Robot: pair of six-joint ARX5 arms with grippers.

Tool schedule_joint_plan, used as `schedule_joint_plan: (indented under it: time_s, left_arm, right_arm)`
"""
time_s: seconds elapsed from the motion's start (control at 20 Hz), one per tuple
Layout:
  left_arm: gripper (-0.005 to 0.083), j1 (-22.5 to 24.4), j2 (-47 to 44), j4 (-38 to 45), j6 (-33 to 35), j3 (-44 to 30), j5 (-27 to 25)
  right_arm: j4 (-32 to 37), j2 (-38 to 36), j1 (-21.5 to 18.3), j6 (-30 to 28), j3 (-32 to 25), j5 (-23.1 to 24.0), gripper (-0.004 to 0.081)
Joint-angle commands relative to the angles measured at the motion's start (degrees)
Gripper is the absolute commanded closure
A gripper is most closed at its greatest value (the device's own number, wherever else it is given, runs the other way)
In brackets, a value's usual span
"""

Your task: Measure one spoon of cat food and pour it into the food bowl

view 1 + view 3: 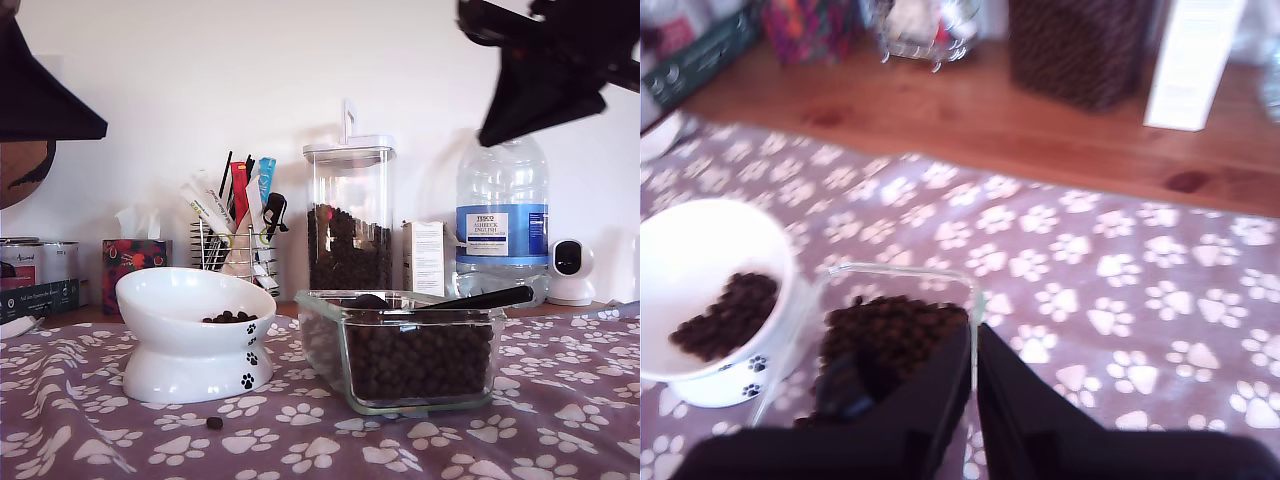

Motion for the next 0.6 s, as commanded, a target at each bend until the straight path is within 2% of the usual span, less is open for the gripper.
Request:
schedule_joint_plan:
  time_s: [0.0, 0.15, 0.25, 0.4, 0.55]
  left_arm:
    - [0.0793, 1.1, 0.2, 0.2, 0.2, 0.4, -0.1]
    - [0.0793, 1.6, 0.2, 0.1, 0.0, 0.4, -0.1]
    - [0.0793, 1.6, 0.1, -0.6, -0.2, 0.4, 0.0]
    - [0.0793, 1.4, 0.1, -2.7, -0.1, 0.4, 0.8]
    - [0.0793, 1.2, 0.1, -4.2, -0.1, 0.4, 1.2]
  right_arm:
    - [7.3, -2.7, -2.7, -0.2, -6.4, -3.2, 0.0783]
    - [14.3, -8.5, -7.0, -1.4, -15.2, -8.4, 0.0783]
    - [15.9, -12.7, -8.2, -1.7, -19.3, -9.2, 0.0783]
    - [15.1, -18.4, -8.3, -4.8, -20.9, -7.9, 0.0783]
    - [10.3, -22.3, -8.1, -4.4, -20.9, -7.1, 0.0782]
